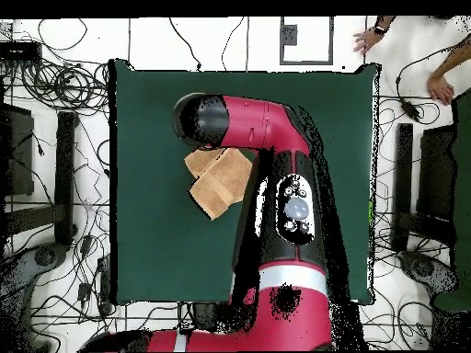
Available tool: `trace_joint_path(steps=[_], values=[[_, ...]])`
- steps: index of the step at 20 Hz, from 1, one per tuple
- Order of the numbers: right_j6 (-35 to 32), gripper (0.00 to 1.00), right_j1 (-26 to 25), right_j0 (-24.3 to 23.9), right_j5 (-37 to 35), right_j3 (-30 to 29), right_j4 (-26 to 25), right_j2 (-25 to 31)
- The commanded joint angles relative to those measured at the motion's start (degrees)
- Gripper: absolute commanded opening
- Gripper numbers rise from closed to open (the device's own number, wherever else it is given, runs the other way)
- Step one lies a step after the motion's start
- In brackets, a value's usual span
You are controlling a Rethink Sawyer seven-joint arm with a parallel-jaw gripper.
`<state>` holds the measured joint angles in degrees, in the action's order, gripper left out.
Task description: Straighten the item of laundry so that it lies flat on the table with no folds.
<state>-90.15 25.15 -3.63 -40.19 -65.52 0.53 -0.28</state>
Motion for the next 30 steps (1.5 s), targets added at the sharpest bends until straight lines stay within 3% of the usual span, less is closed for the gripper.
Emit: trace_joint_path(steps=[1,16,25,30], values=[[-7.8,1.0,-5.2,0.7,-3.6,2.5,2.1,5.2],[-2.6,1.0,-4.2,-1.3,-0.3,-2.4,1.3,8.8],[-3.8,1.0,0.1,-0.8,-2.2,-6.2,2.2,9.3],[-5.1,1.0,5.6,-0.3,-5.8,-10.7,4.1,9.5]])
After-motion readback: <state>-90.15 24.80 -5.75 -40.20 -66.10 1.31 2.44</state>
